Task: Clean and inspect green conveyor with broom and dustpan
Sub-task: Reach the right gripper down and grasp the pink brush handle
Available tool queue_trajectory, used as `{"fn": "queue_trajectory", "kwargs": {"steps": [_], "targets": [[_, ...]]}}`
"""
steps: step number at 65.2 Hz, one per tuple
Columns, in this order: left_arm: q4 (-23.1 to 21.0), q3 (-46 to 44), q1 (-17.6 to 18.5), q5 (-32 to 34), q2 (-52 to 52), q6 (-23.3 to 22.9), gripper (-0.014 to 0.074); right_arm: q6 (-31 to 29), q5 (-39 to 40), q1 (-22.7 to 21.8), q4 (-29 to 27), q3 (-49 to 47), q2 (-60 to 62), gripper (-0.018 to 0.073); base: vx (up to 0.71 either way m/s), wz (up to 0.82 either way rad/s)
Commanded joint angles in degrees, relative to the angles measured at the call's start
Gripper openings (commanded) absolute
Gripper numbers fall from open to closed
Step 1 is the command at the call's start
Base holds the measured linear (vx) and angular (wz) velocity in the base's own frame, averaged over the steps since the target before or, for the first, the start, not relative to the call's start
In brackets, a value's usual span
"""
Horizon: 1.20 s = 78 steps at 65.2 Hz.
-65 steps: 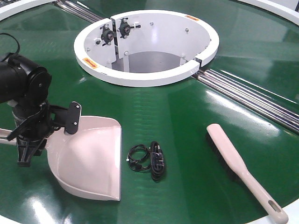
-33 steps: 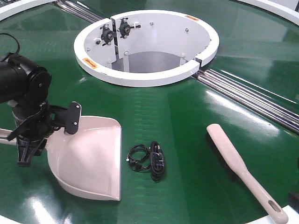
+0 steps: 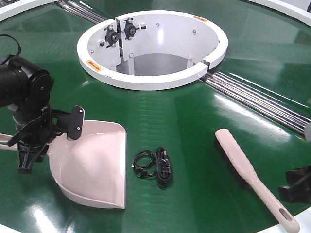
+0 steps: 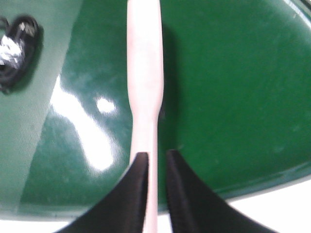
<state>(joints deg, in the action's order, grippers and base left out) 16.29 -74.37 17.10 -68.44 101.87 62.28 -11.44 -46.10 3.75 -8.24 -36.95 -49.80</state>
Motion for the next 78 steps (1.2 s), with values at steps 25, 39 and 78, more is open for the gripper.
{"fn": "queue_trajectory", "kwargs": {"steps": [25,39,78], "targets": [[0.34,-1.19,0.31,0.62,-2.89,-1.08,-0.0006,-0.36,-10.52,-0.13,-0.88,-14.37,-12.83,0.0573,0.00,0.00],[0.34,-1.19,0.31,0.62,-2.89,-1.08,-0.0006,-0.19,-14.84,0.00,-0.78,-18.38,-19.78,0.0554,0.00,0.00],[0.34,-1.19,0.31,0.62,-2.89,-1.08,-0.0006,8.63,-14.44,8.44,10.71,-19.59,-36.01,0.0554,0.00,0.00]]}}
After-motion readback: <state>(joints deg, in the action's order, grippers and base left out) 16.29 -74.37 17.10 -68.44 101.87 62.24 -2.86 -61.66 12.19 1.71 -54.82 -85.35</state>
